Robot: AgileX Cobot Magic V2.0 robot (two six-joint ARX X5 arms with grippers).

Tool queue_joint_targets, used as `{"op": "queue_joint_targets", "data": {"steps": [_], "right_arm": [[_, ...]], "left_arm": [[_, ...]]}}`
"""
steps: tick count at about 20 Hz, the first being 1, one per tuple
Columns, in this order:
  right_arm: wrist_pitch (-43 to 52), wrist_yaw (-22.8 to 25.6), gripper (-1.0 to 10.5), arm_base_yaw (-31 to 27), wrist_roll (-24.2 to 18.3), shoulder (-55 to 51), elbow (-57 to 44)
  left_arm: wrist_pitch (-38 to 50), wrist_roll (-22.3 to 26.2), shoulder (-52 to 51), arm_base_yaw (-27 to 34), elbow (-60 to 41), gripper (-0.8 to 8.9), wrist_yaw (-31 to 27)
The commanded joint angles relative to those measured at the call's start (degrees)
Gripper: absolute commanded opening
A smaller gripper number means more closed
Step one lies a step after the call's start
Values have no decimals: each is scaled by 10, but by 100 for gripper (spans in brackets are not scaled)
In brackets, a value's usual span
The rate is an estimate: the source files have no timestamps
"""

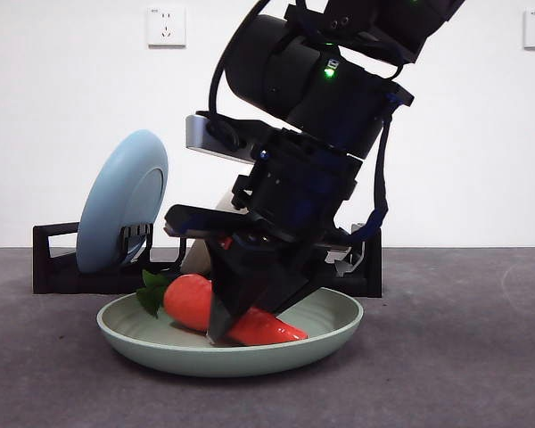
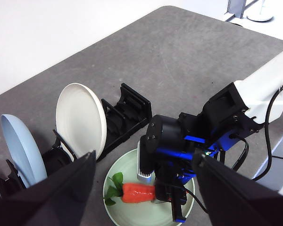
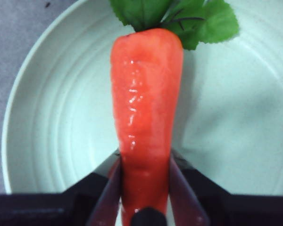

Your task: Take the green plate from the plate rack,put the plate on the table,take the carrot from the table,put the carrot in the plate

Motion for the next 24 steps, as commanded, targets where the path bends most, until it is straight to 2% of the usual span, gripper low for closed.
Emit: {"op": "queue_joint_targets", "data": {"steps": [1,5,8,13,15,17,18,20,22,23,24], "right_arm": [[-6,5,550,2,10,-9,-3],[-24,16,575,2,17,-77,-3],[-111,13,571,3,34,-172,-3],[-302,-62,562,4,63,-363,-3],[-342,-65,545,4,75,-407,-3],[-376,-65,449,4,81,-446,-3],[-391,-65,393,4,84,-464,-3],[-414,-65,262,4,85,-493,-3],[-431,-64,67,4,85,-518,-3],[-435,-64,-20,4,85,-526,-3],[-439,-64,-7,4,84,-535,-3]], "left_arm": [[1,-4,-1,-1,-2,346,-2],[-6,-4,-1,-1,-2,346,-2],[-27,-4,-1,-1,-2,346,-2],[-81,-7,-1,-1,-2,345,3],[-92,-9,-1,-1,-2,341,13],[-101,-10,-1,-1,-2,329,34],[-105,-16,-1,-1,-2,278,47],[-113,-20,-1,-2,-2,133,64],[-120,-20,-1,-1,-2,-24,76],[-122,-21,-1,-2,-2,-6,78],[-123,-21,-1,-2,-2,-8,78]]}}
